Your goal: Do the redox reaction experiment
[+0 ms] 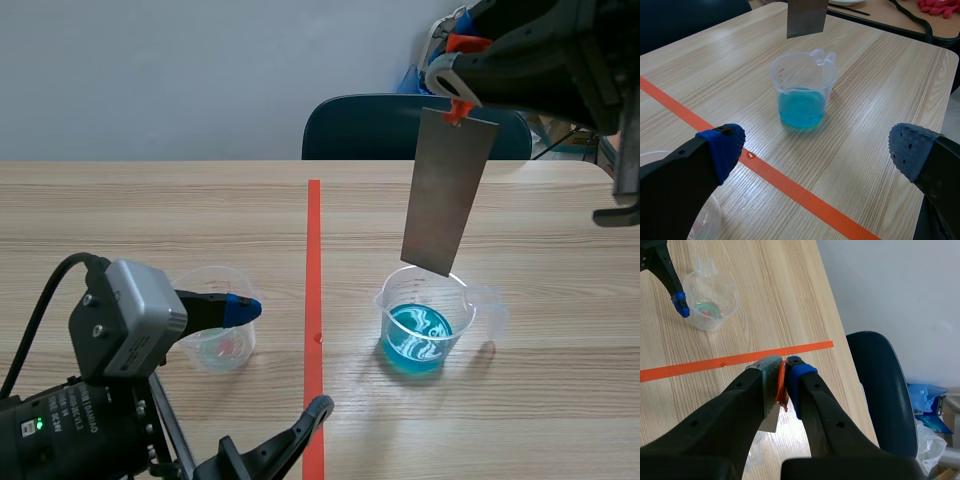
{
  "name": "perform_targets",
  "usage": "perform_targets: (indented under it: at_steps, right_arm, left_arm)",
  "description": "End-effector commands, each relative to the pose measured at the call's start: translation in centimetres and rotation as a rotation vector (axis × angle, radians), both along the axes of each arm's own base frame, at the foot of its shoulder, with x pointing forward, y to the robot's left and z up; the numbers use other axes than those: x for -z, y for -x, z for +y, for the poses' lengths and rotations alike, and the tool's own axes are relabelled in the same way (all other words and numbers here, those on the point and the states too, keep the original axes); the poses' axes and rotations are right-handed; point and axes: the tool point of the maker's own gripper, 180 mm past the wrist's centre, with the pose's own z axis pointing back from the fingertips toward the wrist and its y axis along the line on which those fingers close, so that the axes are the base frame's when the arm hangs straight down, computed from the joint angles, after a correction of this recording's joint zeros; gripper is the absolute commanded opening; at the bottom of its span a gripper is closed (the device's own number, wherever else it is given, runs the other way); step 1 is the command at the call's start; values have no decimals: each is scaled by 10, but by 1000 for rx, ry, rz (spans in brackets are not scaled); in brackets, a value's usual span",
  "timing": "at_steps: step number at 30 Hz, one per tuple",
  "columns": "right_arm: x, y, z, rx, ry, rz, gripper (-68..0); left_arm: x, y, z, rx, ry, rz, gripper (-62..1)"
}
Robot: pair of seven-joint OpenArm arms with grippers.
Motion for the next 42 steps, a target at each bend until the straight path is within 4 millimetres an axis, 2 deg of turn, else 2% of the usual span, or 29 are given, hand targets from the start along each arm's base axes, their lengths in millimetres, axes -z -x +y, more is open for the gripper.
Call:
perform_targets:
  at_steps: [1, 42]
  right_arm:
    - [-8, -1, 1, -5, -8, -29, -669]
    - [-9, 0, 2, -11, -16, -32, -669]
  left_arm:
    - [-10, -3, -3, -4, 30, -25, 8]
    - [-10, -3, -3, -4, 30, -25, 8]
